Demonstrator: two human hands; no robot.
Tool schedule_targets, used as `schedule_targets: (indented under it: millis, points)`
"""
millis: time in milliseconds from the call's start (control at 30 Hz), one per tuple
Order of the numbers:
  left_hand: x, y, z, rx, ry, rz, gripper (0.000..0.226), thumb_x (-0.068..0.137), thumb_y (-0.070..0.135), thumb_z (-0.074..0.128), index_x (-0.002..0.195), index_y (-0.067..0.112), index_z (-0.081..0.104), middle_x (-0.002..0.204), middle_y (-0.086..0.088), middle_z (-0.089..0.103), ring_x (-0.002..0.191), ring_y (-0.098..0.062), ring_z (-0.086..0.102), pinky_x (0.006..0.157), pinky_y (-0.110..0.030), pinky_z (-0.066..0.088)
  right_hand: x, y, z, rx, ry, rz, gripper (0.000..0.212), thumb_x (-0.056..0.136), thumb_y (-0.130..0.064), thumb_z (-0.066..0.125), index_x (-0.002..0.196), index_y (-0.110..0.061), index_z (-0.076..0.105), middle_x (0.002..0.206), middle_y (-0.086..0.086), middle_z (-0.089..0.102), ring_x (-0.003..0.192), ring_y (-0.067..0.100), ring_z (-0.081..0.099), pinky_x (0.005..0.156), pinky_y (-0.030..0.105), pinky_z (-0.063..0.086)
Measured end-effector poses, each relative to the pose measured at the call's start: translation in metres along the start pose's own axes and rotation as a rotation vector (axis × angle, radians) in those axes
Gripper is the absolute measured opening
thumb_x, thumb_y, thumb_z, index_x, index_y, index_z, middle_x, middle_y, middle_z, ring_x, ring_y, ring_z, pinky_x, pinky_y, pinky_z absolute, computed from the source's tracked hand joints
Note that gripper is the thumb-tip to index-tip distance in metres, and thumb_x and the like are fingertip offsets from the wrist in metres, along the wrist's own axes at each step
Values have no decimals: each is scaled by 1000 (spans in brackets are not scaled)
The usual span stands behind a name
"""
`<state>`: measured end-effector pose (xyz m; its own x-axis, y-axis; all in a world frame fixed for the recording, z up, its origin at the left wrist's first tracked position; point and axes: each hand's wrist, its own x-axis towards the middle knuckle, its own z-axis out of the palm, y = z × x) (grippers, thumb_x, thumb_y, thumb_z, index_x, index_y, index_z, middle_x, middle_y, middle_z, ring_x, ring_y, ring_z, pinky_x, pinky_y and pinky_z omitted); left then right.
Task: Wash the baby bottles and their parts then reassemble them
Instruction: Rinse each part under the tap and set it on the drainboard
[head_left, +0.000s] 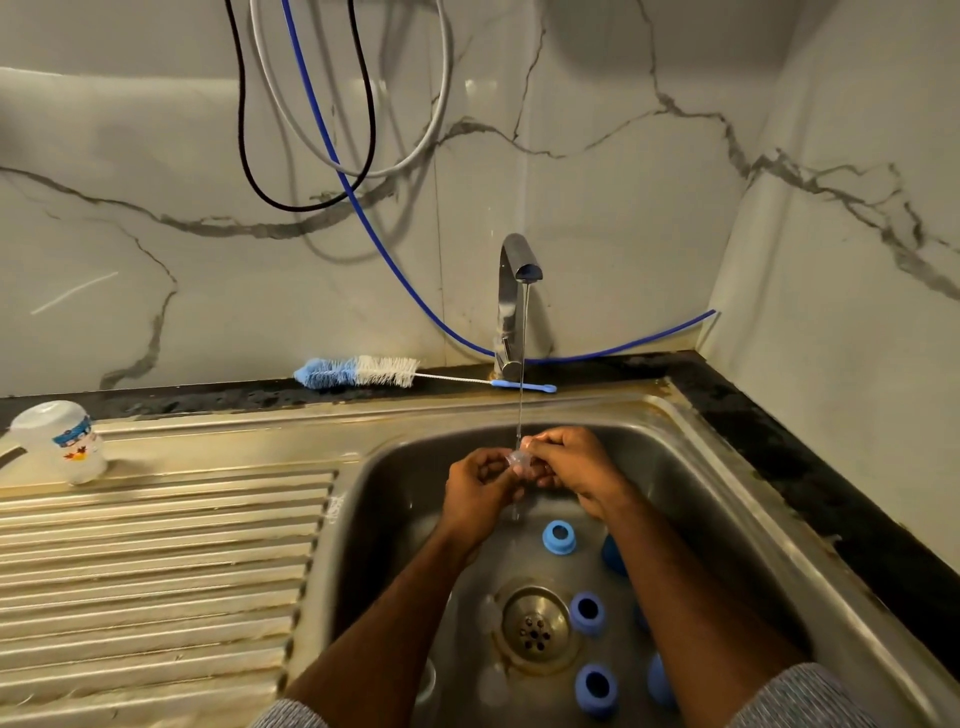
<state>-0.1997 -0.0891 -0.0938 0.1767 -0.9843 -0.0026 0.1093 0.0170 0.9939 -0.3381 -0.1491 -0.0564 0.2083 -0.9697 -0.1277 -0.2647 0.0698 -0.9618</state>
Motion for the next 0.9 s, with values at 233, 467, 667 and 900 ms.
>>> schedule_targets:
  millis: [233,467,667,900]
  points:
    - [-4,7,2,-63,24,-38,14,97,7,63,108,3,70,94,-14,78,84,-23,75,77,-30,61,-4,-1,-5,24,-116,22,11,96,-13,64,103,-14,73,100,10,75,91,24,72,74,30,59]
    - [-3,6,6,42,91,-19,12,96,9,65,96,1,74,85,-16,76,84,-35,74,77,-42,63,-5,0,13,-130,32,-47,18,96,-28,66,92,-11,70,77,5,73,57,10,64,51,23,50]
    - [1,7,9,-57,126,-107,15,97,9,63,93,-3,72,82,-19,75,76,-31,74,72,-39,63,-4,-4,6,-50,-94,-31,10,95,-18,67,100,-11,70,81,6,72,58,8,62,52,21,51]
    - [5,10,7,-91,135,-75,18,98,9,63,115,13,65,95,-13,75,84,-27,76,74,-40,64,-2,0,7,10,-39,-49,8,94,-18,68,99,-19,73,91,4,76,81,18,72,68,28,60]
